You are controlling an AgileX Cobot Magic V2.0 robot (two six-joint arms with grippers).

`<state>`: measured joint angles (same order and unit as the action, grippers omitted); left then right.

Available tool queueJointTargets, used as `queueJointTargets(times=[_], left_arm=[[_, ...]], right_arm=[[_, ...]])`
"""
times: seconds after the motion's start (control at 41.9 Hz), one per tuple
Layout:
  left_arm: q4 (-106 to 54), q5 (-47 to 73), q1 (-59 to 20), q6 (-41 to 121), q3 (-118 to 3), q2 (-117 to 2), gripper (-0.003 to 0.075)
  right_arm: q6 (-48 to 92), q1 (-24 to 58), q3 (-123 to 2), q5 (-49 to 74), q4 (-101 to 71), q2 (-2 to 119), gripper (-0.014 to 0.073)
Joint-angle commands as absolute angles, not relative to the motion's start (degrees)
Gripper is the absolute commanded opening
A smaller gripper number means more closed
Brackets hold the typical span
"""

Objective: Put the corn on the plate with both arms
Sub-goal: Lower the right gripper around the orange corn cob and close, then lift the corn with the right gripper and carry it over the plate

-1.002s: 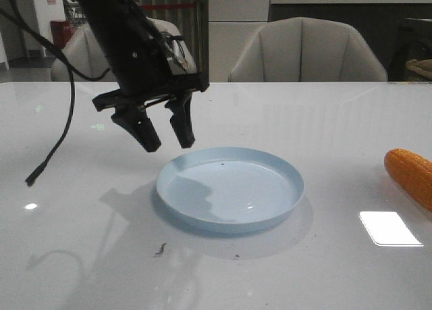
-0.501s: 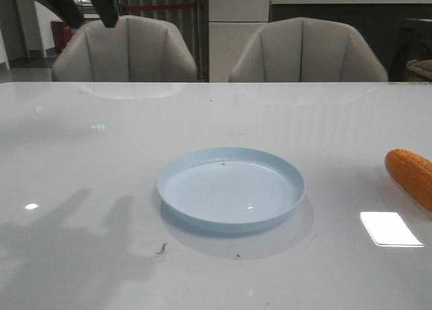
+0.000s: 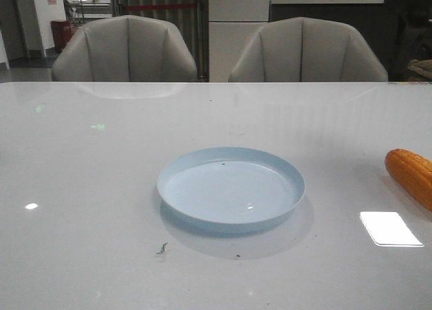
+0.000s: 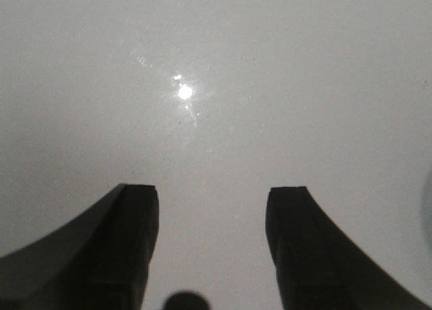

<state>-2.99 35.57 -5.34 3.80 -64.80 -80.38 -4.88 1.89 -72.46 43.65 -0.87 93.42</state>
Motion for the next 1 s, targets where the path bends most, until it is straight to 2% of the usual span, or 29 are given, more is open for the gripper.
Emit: queueJointTargets(times=[0.0, 0.239, 0.596, 0.763, 0.978], left_arm=[[-2.97, 29.69, -4.61, 3.67, -62.06, -74.27, 0.0428], [-2.97, 30.55, -4.61, 3.67, -58.22, -68.51, 0.0428], [-2.97, 30.68, -4.61, 3.67, -58.22, -67.15, 0.0428], [-2.97, 30.68, -4.61, 3.67, -58.22, -67.15, 0.0428], [-2.97, 30.68, -4.61, 3.67, -58.22, -67.15, 0.0428]], right_arm=[[-5.01, 1.64, -76.03, 44.7, 1.89, 96.05, 0.0592], [-5.01, 1.64, -76.69, 45.41, 2.77, 102.93, 0.0592], [-4.87, 1.64, -76.69, 46.2, 2.71, 106.33, 0.0584], [-4.32, 1.64, -76.69, 47.52, 2.71, 108.12, 0.0486], [-3.97, 1.64, -76.82, 48.05, 2.71, 109.12, 0.0302]])
